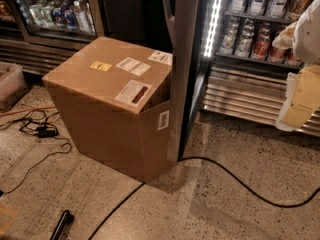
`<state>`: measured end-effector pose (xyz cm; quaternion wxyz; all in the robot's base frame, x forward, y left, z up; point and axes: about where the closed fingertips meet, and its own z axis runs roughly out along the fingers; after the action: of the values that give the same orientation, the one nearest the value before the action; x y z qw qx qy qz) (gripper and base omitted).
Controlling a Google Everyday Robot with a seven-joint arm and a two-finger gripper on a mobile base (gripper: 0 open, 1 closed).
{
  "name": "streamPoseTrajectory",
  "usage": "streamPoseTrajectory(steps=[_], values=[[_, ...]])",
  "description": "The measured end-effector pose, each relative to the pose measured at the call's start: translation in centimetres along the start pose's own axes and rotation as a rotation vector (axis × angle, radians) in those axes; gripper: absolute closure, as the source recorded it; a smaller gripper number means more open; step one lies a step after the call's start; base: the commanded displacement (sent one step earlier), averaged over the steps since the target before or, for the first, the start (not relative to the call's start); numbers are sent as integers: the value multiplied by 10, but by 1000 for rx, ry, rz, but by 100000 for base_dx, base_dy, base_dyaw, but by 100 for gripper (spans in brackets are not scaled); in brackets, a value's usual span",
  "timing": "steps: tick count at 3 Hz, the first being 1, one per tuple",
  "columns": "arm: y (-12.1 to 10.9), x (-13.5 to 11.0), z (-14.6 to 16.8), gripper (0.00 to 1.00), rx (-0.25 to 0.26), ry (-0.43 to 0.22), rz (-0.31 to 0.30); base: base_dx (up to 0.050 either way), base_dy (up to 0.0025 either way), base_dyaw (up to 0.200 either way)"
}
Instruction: Close left fridge door
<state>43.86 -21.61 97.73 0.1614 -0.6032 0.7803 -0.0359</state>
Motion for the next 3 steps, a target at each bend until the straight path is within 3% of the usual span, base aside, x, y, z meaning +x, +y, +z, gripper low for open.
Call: streamPoseTrajectory(steps=[2, 3], values=[[-3, -3, 16, 0, -27, 7, 5, 0, 0, 0], [-5, 1, 54, 0, -112, 24, 21, 0, 0, 0]])
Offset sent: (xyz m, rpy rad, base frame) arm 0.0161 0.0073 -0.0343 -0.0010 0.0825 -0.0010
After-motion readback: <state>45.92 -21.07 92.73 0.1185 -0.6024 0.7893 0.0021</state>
